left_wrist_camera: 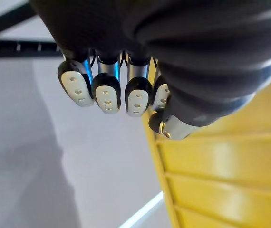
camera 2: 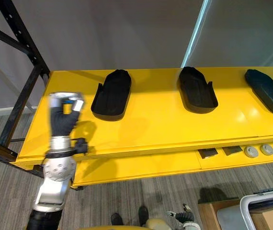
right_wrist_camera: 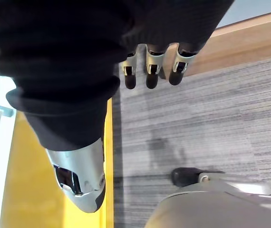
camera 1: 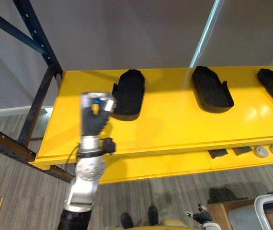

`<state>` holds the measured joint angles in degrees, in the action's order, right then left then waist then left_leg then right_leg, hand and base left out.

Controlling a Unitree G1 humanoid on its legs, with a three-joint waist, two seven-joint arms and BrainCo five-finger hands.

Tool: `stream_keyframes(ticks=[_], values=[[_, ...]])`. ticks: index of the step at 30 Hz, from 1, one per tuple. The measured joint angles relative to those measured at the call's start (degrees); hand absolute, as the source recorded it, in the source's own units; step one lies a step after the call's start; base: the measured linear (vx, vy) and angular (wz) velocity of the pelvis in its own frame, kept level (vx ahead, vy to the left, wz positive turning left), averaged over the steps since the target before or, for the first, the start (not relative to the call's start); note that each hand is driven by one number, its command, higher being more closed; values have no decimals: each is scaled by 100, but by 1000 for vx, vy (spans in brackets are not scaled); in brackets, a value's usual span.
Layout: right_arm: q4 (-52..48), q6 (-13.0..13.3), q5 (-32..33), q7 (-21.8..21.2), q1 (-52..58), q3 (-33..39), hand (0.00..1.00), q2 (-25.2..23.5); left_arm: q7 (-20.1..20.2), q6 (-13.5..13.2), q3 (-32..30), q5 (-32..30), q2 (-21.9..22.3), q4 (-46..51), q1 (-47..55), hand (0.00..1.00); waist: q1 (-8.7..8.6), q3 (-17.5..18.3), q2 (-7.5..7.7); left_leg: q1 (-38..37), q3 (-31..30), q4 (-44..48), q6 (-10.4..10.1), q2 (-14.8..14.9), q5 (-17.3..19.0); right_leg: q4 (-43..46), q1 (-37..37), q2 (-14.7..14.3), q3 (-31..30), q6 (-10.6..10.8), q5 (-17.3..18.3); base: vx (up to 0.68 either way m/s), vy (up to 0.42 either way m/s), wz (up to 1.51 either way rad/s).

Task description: Walk over and take plastic housings, then place them on the shelf

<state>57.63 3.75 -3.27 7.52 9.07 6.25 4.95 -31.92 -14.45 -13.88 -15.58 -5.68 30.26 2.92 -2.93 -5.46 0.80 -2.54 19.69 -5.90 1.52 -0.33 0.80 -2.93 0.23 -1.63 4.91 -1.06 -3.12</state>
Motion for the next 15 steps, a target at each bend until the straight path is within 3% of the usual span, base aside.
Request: stream_keyframes(ticks=[3,7,8,12,15], values=[[0,0,41,20,52,3,0,-3,-353,0,-281,273,278,-11,444,100,91,5,19,26,-126,0,14,15,10,2,62,-1,31,0,1,-5,1,23],[-81,-5,42,82,75,4,0,-36,-390,33,-494,729,497,-518,1093,100,203,32,60,24,-121,3,37,54,30,46,70,-11,135,1,2,13,-2,11],[-160,-15,43,112,104,4,0,-48,-289,106,-522,853,552,-833,1191,0,234,37,68,15,-57,10,52,81,42,74,70,-18,150,2,3,13,0,7],[-525,-34,42,113,152,-1,0,-160,96,528,-612,873,562,-2155,1379,0,242,83,140,82,130,443,36,206,324,99,163,-23,238,11,8,21,-3,-2],[-854,-67,44,108,159,-9,0,-347,636,870,-536,864,540,-3519,1373,0,274,132,190,116,256,757,-17,288,504,200,185,-17,277,56,107,52,-18,-10]])
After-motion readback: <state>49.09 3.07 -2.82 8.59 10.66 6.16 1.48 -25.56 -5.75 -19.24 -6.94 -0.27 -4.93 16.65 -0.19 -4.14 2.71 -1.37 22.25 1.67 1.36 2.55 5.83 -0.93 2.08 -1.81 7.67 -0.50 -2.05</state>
